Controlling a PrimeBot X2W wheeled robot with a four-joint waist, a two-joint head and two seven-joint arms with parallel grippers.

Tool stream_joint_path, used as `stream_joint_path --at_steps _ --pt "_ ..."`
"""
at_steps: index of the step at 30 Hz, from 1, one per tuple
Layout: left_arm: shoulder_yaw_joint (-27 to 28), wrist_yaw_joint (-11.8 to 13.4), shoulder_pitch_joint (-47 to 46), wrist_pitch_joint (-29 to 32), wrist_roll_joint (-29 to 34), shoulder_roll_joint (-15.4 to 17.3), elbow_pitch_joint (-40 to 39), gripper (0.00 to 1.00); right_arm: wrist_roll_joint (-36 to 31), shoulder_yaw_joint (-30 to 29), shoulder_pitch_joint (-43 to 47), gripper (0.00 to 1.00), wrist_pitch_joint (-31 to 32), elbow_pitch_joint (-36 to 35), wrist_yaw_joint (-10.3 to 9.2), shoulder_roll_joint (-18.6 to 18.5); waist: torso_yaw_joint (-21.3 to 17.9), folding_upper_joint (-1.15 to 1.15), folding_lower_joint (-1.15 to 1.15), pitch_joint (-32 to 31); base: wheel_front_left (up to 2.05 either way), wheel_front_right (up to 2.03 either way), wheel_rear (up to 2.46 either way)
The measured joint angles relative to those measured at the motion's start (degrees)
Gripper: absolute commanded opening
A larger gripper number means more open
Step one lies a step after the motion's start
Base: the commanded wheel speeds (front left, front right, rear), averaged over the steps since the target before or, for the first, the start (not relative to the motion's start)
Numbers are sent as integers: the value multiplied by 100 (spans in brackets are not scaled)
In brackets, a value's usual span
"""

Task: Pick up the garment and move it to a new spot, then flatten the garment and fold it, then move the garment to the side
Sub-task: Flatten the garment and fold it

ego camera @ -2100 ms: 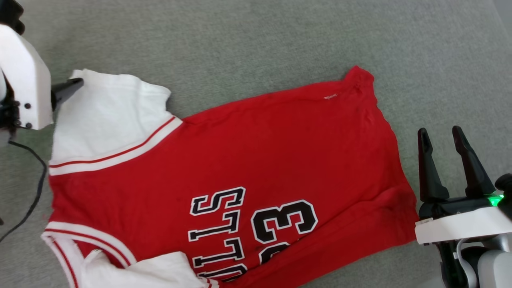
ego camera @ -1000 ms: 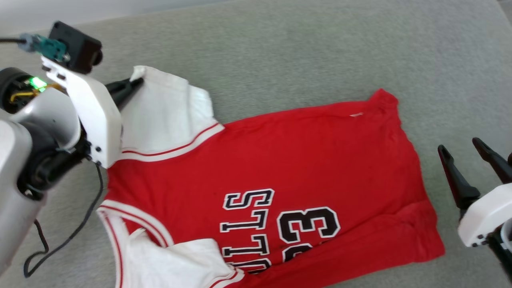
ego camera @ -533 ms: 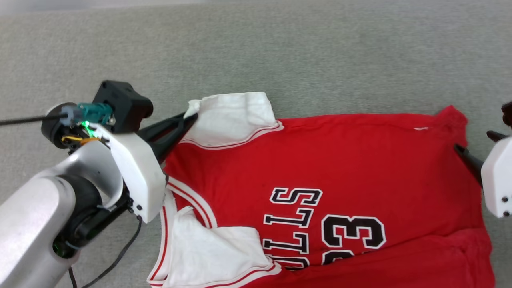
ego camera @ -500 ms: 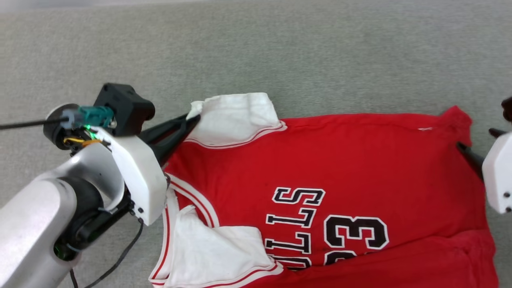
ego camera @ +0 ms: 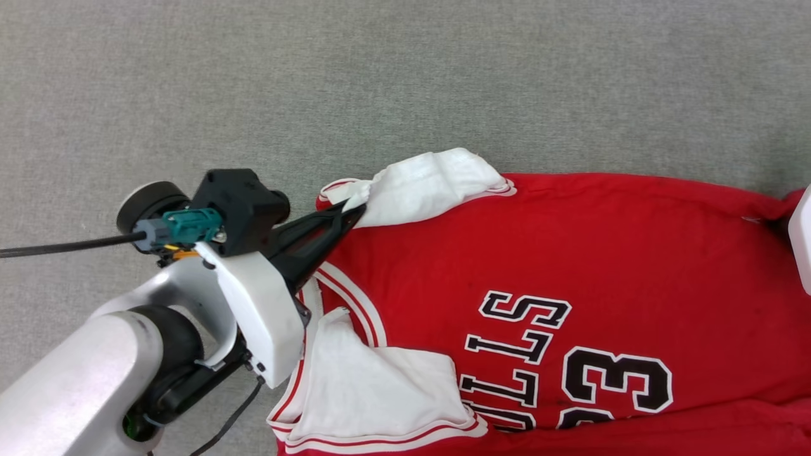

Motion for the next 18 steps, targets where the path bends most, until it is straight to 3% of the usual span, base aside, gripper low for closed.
stream_joint_path --at_steps 2,3,4,5,13,18 --pt "-34 -2 -1 -51 45 -71 10 0 27 119 -9 100 -24 67 0 -71 71 0 0 40 0 0 0" --pt "-57 -8 1 -84 65 -94 25 0 63 149 -9 47 -33 100 -1 -105 99 0 0 51 0 0 0" --pt "-73 -8 2 -98 86 -107 40 0 94 168 -9 34 -55 136 -1 -129 120 0 0 58 0 0 0" --pt "-80 -7 11 -122 97 -109 58 0 116 181 -8 0 -90 175 0 -141 132 0 -1 57 0 0 0" --pt "32 129 168 -398 118 -123 280 0 422 -319 124 0 -692 425 2 130 102 0 0 -236 0 0 0" --pt "200 276 430 -573 54 2 314 0 700 -542 496 0 -804 178 2 167 24 0 0 -611 0 0 0"
